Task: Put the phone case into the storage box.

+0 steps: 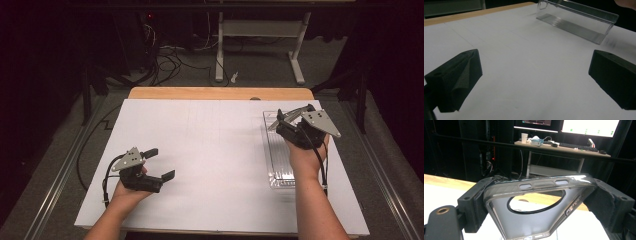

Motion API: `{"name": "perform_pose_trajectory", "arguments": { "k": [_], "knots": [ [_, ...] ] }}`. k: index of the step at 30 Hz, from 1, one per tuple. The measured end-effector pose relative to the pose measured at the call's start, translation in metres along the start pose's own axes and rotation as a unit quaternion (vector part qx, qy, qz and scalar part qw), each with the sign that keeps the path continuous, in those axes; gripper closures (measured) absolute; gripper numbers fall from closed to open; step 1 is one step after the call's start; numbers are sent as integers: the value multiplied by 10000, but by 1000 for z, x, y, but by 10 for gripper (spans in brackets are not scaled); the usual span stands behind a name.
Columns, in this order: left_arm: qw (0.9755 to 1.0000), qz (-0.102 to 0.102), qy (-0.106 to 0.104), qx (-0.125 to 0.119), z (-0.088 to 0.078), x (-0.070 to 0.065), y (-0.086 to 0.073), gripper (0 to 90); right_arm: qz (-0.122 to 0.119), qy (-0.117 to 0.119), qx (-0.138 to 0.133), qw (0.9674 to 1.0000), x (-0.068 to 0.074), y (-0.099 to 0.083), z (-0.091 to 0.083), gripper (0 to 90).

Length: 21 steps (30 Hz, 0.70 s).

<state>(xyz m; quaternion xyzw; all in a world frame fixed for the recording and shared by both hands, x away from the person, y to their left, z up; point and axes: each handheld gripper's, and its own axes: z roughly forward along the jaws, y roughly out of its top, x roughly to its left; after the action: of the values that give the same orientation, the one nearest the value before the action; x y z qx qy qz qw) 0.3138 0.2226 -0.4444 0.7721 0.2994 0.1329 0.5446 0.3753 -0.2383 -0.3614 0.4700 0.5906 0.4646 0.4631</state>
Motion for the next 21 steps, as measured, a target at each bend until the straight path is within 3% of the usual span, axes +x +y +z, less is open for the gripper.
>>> {"name": "perform_pose_trajectory", "arguments": {
  "k": [21],
  "knots": [
    [10000,4,-13,-25,-1,0,0,2,102,-337,362,9987,6,-1,34,136]
  ]
}}
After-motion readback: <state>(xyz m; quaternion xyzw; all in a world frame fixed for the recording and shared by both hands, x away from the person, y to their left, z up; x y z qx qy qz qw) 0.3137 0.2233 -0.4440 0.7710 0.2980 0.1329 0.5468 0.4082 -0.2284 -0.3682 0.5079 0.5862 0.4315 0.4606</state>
